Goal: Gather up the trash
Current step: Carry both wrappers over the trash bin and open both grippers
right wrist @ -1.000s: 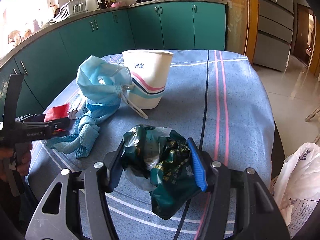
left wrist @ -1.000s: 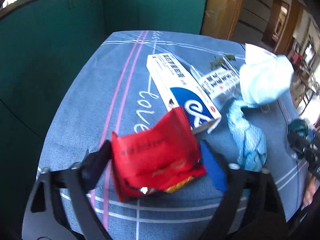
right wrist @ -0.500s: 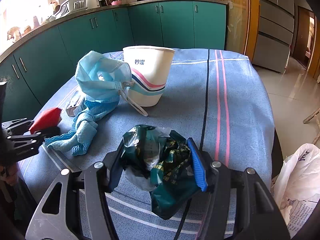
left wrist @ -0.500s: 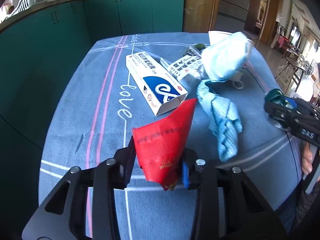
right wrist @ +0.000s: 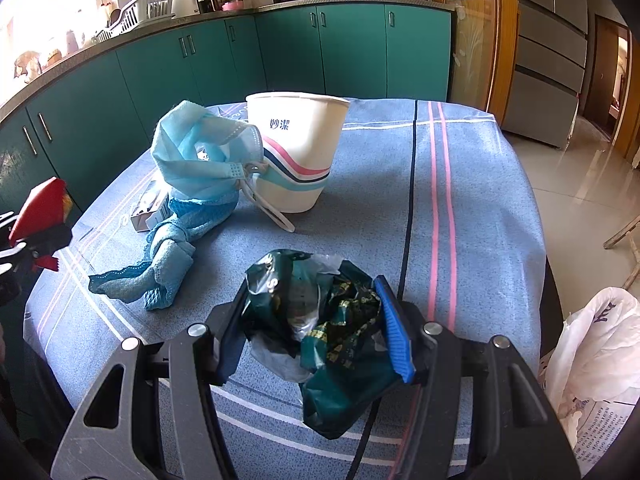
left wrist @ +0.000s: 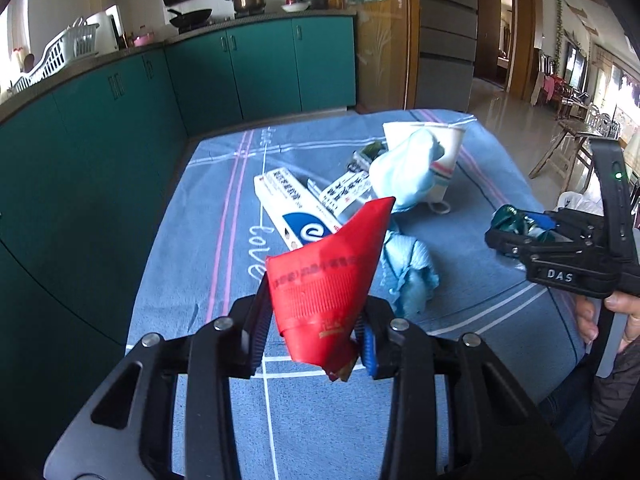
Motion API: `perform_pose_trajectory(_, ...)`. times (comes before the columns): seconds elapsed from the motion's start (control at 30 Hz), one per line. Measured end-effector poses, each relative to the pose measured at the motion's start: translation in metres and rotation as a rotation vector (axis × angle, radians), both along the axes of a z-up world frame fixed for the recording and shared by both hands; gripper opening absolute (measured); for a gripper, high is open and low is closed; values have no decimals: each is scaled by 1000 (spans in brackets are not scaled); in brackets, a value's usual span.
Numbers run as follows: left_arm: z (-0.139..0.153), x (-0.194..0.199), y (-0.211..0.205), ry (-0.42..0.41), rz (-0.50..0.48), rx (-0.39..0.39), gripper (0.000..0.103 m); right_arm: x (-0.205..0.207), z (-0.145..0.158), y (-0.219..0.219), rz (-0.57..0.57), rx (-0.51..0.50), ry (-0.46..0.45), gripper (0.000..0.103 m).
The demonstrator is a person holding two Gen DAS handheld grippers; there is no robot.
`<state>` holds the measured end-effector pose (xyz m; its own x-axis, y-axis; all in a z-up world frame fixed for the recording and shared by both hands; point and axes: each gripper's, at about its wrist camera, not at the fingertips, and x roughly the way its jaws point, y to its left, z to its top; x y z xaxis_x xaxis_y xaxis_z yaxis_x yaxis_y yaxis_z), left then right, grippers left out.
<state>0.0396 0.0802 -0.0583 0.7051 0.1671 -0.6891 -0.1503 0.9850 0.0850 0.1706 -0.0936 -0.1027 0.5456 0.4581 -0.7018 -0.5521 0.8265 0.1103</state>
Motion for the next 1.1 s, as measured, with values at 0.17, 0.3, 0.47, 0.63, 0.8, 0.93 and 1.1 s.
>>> perform_pose_trajectory(0.17,10,-8,-9,-26,-21,4,38,-2,4,-2,-9,9,-11,58)
perform_pose_trajectory(0.3,14,-9,-13,-37,-36,2,38,-6,9,-9,-24,27,-31,58)
perform_pose_trajectory(0.47,22,-7,-22,-54,-65,-31,38,-10,23,-37,-97,69,-87,58)
perform_pose_trajectory(0.63,28,4,-47,-70,-138,-61,38,-11,33,-115,-309,166,-126,58)
perform_pose_trajectory(0.8,26,24,-92,-61,-269,-115,38,-21,20,-222,-712,177,-118,58)
perform_pose_trajectory(0.93,9,45,-147,-4,-401,-158,38,-22,-14,-280,-962,171,52,58)
perform_pose_trajectory(1.1,-19,67,-220,86,-548,-193,38,-18,-24,-289,-994,141,107,59)
